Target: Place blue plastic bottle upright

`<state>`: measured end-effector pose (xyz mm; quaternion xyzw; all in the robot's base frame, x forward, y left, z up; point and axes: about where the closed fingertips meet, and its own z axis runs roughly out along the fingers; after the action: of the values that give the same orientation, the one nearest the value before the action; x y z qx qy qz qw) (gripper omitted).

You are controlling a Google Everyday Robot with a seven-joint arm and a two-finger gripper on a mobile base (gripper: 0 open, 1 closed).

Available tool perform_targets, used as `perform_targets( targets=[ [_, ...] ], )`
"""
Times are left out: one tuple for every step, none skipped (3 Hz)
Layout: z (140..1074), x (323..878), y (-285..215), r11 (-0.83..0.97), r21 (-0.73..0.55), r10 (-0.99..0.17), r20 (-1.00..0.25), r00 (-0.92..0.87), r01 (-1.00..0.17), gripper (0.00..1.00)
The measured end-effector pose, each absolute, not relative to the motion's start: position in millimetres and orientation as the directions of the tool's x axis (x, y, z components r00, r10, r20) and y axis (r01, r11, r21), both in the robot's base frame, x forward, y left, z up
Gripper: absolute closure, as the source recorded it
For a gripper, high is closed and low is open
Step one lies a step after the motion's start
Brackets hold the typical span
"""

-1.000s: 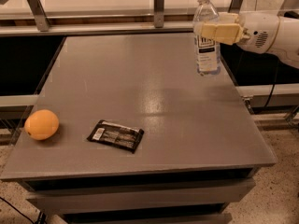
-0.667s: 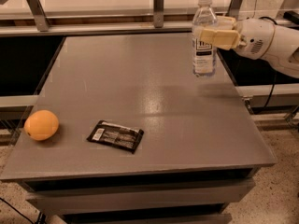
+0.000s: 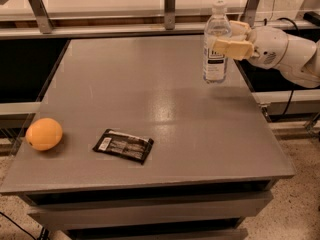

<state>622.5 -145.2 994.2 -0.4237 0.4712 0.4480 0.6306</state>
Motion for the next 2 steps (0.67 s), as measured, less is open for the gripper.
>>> perform_targets(
  targets=[
    [979.5, 626.6, -155.2, 0.258, -0.111, 0.212, -0.963, 0.168, -0.96, 1.0],
    [969.7, 629.1, -163.7, 0.265, -0.113, 0.249, -0.952, 0.181, -0.958, 1.0]
  ],
)
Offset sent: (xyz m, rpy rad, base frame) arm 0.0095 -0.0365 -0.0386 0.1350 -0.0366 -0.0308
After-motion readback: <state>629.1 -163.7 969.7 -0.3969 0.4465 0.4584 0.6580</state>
